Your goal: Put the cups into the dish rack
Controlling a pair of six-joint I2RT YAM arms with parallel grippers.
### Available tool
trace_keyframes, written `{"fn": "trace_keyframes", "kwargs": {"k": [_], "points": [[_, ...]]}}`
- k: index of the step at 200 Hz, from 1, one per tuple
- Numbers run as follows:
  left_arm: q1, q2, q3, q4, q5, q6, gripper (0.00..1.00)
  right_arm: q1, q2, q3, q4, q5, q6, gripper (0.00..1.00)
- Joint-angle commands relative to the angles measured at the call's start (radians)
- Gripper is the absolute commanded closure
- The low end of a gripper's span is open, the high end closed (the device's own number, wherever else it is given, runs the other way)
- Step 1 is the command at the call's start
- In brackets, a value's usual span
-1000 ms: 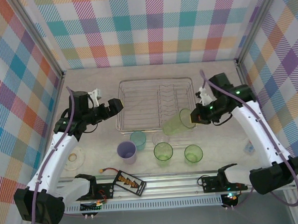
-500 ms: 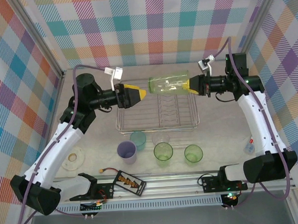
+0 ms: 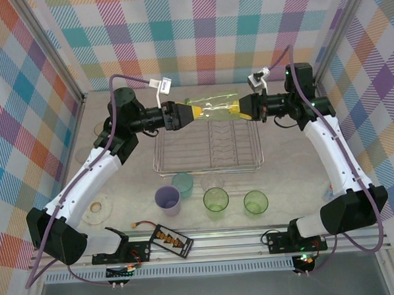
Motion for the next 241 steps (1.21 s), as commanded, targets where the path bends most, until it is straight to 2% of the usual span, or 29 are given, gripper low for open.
{"fn": "trace_keyframes", "kwargs": {"k": [1, 16, 48, 73, 96, 104, 115, 135, 151, 171, 210, 241], "points": [[-0.008, 0.001, 0.033, 0.033, -0.035, -0.029, 0.07, 0.011, 0.015, 0.002, 0.036, -0.050, 0.004, 1.00], [-0.007, 0.001, 0.023, 0.056, -0.030, -0.049, 0.11, 0.011, 0.030, -0.002, 0.052, -0.053, 0.020, 1.00], [-0.011, -0.005, 0.009, 0.067, -0.011, -0.057, 0.26, 0.014, 0.043, -0.016, 0.105, -0.049, 0.052, 1.00], [-0.015, -0.032, -0.035, 0.128, -0.016, -0.054, 0.27, 0.014, 0.053, -0.026, 0.151, -0.059, 0.071, 1.00], [-0.020, -0.034, -0.030, 0.109, -0.015, -0.042, 0.28, 0.014, 0.066, -0.023, 0.159, -0.063, 0.072, 1.00], [-0.023, -0.031, -0.026, 0.096, -0.010, -0.037, 0.27, 0.013, 0.069, -0.024, 0.161, -0.063, 0.072, 1.00], [-0.030, -0.031, -0.026, 0.094, -0.003, -0.026, 0.20, 0.013, 0.070, -0.025, 0.161, -0.063, 0.071, 1.00], [-0.039, -0.038, -0.030, 0.084, -0.009, -0.006, 0.18, 0.013, 0.072, -0.030, 0.161, -0.060, 0.071, 1.00], [-0.043, -0.039, -0.030, 0.074, -0.007, 0.008, 0.12, 0.014, 0.073, -0.034, 0.162, -0.061, 0.071, 1.00], [-0.046, -0.039, -0.030, 0.055, -0.006, 0.027, 0.11, 0.014, 0.076, -0.035, 0.164, -0.058, 0.074, 1.00], [-0.050, -0.015, 0.014, -0.036, -0.002, 0.027, 0.25, 0.015, 0.085, -0.034, 0.165, -0.062, 0.074, 1.00], [-0.059, 0.010, 0.049, -0.081, 0.008, 0.030, 0.42, 0.017, 0.091, -0.034, 0.160, -0.063, 0.072, 1.00]]}}
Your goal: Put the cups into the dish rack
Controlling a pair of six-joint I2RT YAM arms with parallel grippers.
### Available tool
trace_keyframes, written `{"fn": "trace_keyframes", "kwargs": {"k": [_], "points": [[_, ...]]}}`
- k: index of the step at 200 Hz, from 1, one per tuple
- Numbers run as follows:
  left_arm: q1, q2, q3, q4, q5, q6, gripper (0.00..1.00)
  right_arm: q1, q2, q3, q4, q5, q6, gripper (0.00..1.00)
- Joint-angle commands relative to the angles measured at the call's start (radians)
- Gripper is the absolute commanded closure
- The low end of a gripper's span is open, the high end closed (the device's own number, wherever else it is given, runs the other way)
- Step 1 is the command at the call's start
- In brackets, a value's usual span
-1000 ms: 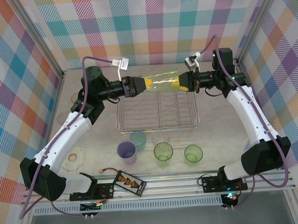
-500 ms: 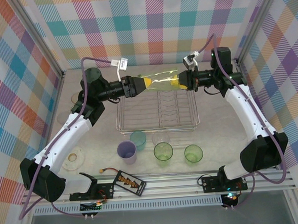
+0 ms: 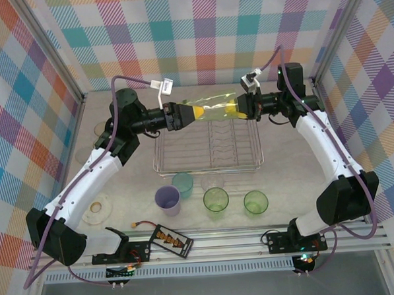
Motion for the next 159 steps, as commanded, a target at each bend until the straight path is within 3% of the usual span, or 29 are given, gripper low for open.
{"fn": "trace_keyframes", "kwargs": {"k": [1, 6, 16, 27, 47, 76, 123, 151, 159], "points": [[-0.033, 0.013, 0.043, -0.046, 0.039, 0.018, 0.42, 0.010, 0.011, -0.004, 0.033, 0.019, 0.008, 1.00], [-0.033, 0.013, 0.043, -0.047, 0.036, 0.020, 0.44, 0.010, 0.011, -0.005, 0.030, 0.020, 0.007, 0.98], [-0.034, 0.011, 0.044, -0.055, 0.028, 0.025, 0.49, 0.010, 0.012, -0.005, 0.021, 0.030, 0.002, 0.83], [-0.034, 0.009, 0.049, -0.076, 0.014, 0.036, 0.59, 0.009, 0.010, 0.001, -0.012, 0.052, -0.019, 0.57], [-0.035, 0.006, 0.092, -0.211, -0.042, 0.085, 0.74, 0.003, 0.004, 0.025, -0.143, 0.141, -0.099, 0.38], [-0.033, 0.008, 0.190, -0.540, -0.211, 0.190, 0.87, -0.012, -0.027, 0.047, -0.352, 0.326, -0.215, 0.37], [-0.033, -0.004, 0.258, -0.725, -0.435, 0.211, 0.90, -0.029, -0.099, 0.063, -0.493, 0.549, -0.294, 0.37], [-0.033, 0.068, 0.394, -0.952, -0.723, 0.215, 0.92, -0.035, -0.074, 0.103, -0.640, 0.881, -0.361, 0.38], [-0.033, 0.102, 0.444, -1.023, -0.794, 0.207, 0.97, -0.034, -0.046, 0.115, -0.689, 0.979, -0.381, 0.39]]}}
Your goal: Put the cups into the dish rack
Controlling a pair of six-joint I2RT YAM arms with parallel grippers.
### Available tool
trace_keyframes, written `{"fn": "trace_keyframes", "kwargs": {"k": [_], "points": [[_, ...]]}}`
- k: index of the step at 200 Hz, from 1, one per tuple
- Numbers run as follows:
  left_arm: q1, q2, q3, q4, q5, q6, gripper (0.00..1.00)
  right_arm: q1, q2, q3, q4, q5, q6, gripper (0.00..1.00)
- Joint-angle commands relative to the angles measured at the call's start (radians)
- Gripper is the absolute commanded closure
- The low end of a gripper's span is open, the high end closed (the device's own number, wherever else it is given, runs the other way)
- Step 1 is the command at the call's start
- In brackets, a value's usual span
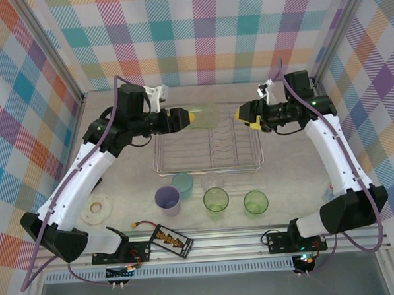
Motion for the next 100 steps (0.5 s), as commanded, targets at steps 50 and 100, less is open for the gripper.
{"fn": "trace_keyframes", "kwargs": {"k": [50, 100], "points": [[-0.006, 0.257, 0.343, -0.438, -0.367, 0.008, 1.00, -0.003, 0.194, 0.014, -0.292, 0.574, -0.148, 0.45], [-0.006, 0.444, 0.482, -0.568, -0.397, 0.047, 1.00, 0.024, 0.268, -0.042, -0.273, 0.623, -0.162, 0.51]]}}
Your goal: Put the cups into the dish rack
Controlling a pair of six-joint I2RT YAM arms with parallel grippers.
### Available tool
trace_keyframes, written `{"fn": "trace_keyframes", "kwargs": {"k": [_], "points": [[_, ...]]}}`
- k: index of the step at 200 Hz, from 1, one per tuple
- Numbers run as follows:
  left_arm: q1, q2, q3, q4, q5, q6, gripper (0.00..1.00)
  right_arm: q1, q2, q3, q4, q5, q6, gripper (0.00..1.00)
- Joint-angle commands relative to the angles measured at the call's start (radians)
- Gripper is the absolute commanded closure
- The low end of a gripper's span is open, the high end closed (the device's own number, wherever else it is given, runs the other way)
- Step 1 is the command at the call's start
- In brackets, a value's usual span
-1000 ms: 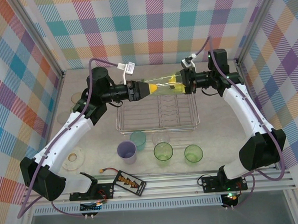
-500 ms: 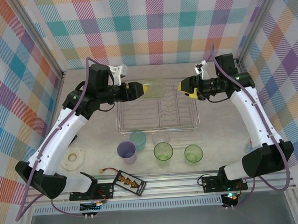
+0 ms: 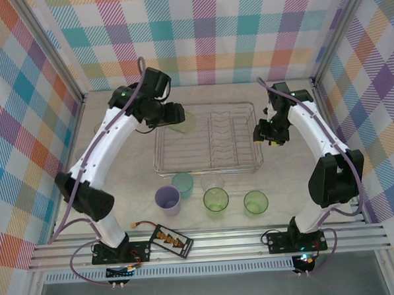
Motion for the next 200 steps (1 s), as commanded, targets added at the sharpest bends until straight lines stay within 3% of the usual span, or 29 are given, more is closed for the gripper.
{"fn": "trace_keyframes", "kwargs": {"k": [1, 42, 76, 118, 200], "points": [[-0.006, 0.049, 0.070, -0.098, -0.039, 0.032, 1.00, 0.022, 0.014, -0.011, -0.031, 0.062, -0.031, 0.51], [-0.006, 0.147, 0.136, -0.112, -0.002, 0.071, 1.00, 0.071, 0.042, -0.073, 0.016, 0.094, -0.037, 0.55], [-0.006, 0.204, 0.186, -0.138, -0.034, 0.098, 1.00, 0.094, 0.057, -0.123, 0.035, 0.118, -0.021, 0.80], [-0.006, 0.248, 0.207, -0.169, -0.072, 0.118, 1.00, 0.124, 0.045, -0.193, 0.049, 0.156, -0.019, 0.98], [-0.006, 0.322, 0.273, -0.238, -0.155, 0.119, 1.00, 0.180, -0.005, -0.275, 0.052, 0.234, -0.012, 1.00]]}}
